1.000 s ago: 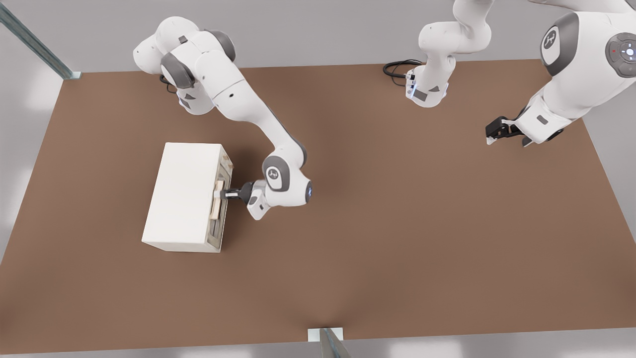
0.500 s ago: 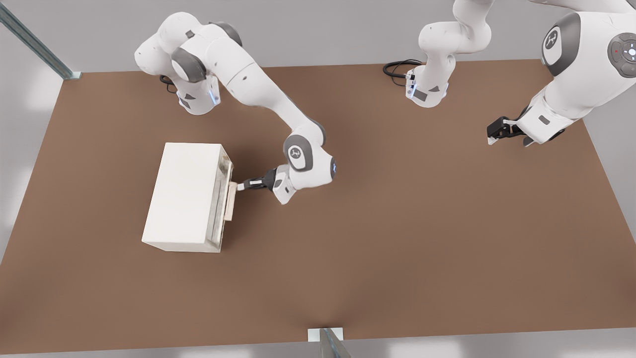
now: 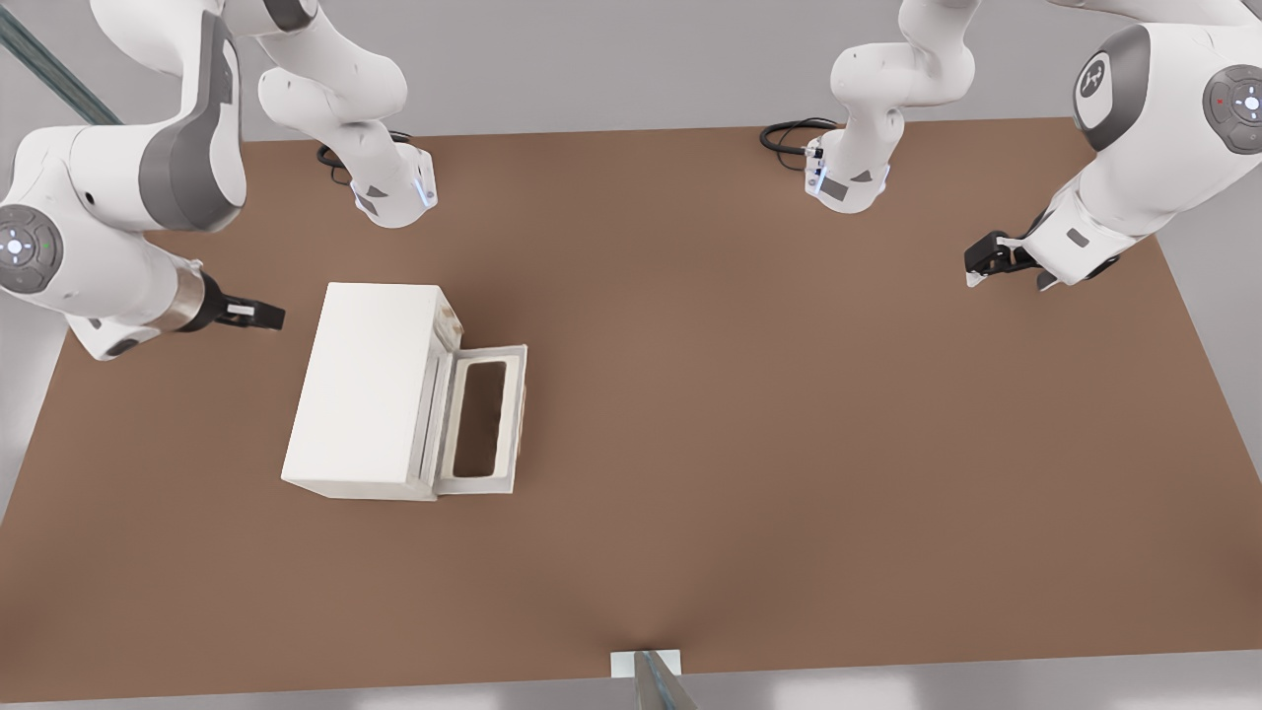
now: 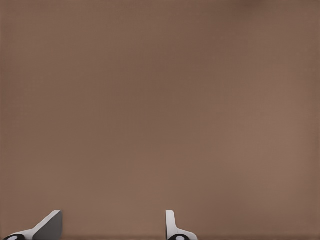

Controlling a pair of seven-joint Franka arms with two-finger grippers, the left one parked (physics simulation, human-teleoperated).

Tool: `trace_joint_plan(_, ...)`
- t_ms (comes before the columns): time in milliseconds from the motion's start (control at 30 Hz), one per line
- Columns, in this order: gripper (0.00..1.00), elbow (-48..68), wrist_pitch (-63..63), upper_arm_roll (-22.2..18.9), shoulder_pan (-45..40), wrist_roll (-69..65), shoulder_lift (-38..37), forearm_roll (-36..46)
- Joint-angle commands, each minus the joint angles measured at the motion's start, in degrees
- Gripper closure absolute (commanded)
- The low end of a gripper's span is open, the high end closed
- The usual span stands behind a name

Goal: Keep left arm still and open the oven door with right arm

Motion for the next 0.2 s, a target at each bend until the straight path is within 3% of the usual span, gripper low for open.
trace_joint_plan(0,0.00,-0.03,1.13,-0.03,-0.03,-13.29,-0.16,0.86)
trace_joint_plan(167,0.00,-0.03,1.13,-0.03,-0.03,-13.29,-0.16,0.86)
